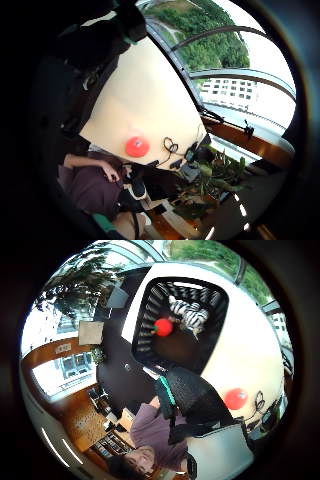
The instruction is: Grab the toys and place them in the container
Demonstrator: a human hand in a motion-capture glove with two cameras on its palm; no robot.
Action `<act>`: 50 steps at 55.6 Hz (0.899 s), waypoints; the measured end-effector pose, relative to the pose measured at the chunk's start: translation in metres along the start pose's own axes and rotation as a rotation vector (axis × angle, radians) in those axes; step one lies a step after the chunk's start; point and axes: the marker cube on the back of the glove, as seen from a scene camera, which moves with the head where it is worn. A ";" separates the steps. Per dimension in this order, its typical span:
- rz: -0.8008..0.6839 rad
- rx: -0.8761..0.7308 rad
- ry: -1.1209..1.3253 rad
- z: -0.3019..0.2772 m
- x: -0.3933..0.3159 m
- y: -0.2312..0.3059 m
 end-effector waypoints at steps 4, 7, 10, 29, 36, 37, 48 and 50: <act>0.123 0.006 0.074 0.001 0.046 0.028; 0.080 0.011 0.050 0.002 0.077 0.053; 0.113 0.018 0.055 0.006 0.103 0.073; 0.255 0.023 0.038 0.127 0.224 0.148; 0.158 -0.047 -0.037 0.235 0.205 0.142; 0.128 -0.068 -0.054 0.251 0.197 0.141; -0.039 -0.140 -0.015 0.368 0.140 0.126; -0.041 -0.095 -0.012 0.369 0.139 0.122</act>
